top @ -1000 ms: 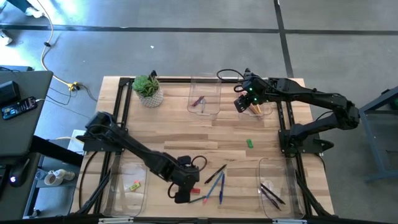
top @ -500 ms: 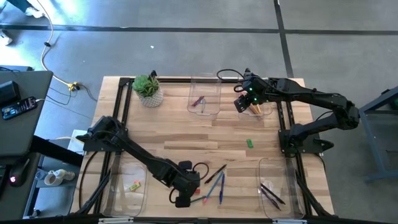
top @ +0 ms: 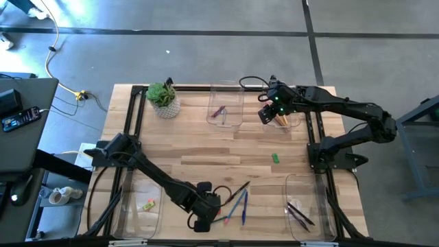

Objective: Sort crayons/erasers/pens/pencils in bins
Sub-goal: Put the red eraser into the bottom left transparent bin

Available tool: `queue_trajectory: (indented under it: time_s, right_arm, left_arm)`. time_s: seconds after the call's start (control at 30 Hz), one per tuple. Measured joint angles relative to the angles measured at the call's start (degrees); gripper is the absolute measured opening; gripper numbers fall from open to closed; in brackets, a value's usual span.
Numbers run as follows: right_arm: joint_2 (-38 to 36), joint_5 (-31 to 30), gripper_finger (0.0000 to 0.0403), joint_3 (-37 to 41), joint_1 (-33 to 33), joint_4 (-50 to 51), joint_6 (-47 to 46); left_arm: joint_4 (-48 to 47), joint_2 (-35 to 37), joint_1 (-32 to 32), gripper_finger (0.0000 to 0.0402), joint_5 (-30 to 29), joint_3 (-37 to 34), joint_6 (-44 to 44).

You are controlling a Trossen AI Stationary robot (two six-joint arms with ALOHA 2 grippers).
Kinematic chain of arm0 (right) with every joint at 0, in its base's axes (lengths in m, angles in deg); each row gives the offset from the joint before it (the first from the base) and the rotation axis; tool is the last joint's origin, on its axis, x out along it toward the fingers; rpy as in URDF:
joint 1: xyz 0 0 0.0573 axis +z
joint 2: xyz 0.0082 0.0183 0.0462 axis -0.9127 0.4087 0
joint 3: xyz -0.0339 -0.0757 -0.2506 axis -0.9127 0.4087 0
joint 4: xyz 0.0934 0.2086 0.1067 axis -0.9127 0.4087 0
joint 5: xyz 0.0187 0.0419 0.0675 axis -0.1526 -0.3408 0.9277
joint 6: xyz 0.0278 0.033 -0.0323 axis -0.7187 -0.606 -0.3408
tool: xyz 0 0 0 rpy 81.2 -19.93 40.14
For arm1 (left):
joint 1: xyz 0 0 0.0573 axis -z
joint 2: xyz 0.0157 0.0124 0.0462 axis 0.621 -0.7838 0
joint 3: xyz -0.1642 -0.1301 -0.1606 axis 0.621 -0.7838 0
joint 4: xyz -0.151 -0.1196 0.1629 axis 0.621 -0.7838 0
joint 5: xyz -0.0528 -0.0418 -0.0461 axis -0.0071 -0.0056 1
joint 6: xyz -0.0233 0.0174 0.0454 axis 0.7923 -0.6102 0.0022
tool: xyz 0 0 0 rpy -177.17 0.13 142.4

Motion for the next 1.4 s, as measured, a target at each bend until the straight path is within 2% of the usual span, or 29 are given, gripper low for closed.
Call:
queue_trajectory:
  time_s: [0.67, 0.87, 1.03, 1.23, 1.4]
  right_arm:
    - [0.00, 0.85, 0.0183, 0.00, 0.01, 0.55, -0.45]
    - [0.00, 0.83, 0.0183, 0.00, 0.01, 0.71, 0.99]
    - [-0.73, 2.60, 0.0183, 0.00, -0.01, 2.09, 2.58]
    - [-4.61, 10.92, 0.0183, 0.00, 1.18, 2.86, 3.79]
    - [-7.99, 17.12, 0.0183, 0.00, 6.35, 3.03, 1.91]
  left_arm:
    - [2.66, -4.25, -0.18, 0.0182, -0.25, 0.03, -1.18]
    - [2.97, -5.66, -0.11, 0.0179, -1.88, 0.26, -1.22]
    - [2.32, -6.21, 0.04, 0.0152, -3.43, 0.22, -1.18]
    - [2.09, -6.28, 0.00, 0.0097, -4.10, 0.15, -1.16]
    - [2.11, -6.28, -0.02, 0.0065, -4.14, 0.11, -2.32]
